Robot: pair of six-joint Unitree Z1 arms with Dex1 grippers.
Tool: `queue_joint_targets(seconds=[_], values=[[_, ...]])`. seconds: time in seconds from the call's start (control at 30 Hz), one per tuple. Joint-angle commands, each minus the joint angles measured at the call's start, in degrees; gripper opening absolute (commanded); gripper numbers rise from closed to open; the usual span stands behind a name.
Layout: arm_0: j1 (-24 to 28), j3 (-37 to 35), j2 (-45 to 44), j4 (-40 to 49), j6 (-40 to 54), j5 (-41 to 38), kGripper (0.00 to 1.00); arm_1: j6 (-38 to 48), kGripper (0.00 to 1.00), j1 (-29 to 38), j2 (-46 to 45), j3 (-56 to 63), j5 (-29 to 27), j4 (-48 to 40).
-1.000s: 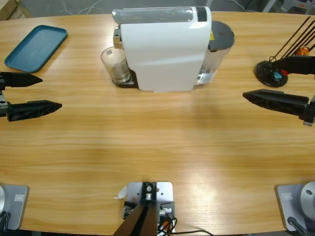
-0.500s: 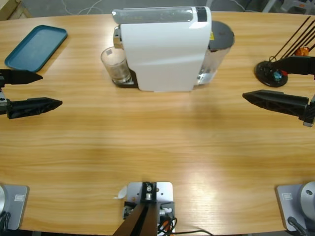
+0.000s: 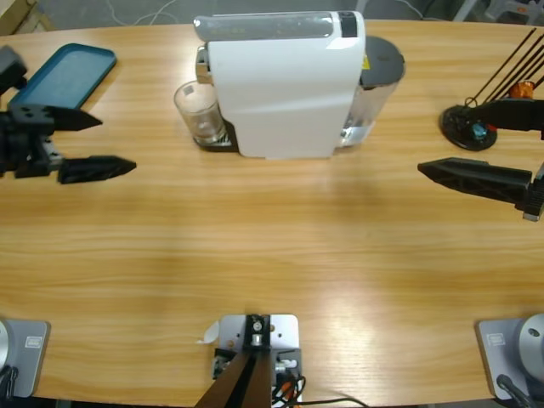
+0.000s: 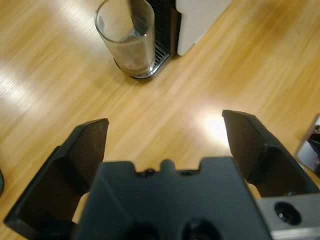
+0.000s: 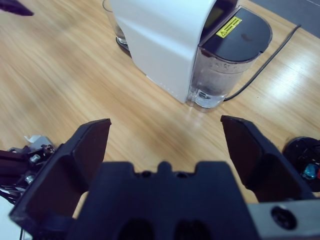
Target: Pour coffee
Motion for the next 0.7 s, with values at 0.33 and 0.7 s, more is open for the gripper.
queue_joint_targets(seconds=[0.33, 0.7], values=[[5.9, -8.0, 17.2, -6.9, 9.9, -9.7, 1.000, -0.5, 1.000, 0.6, 3.4, 1.4, 1.0, 2.1], [7.7, -14.0, 25.3, -6.9, 17.4, -11.8, 1.000, -0.5, 1.000, 0.6, 4.9, 2.3, 1.8, 2.7]])
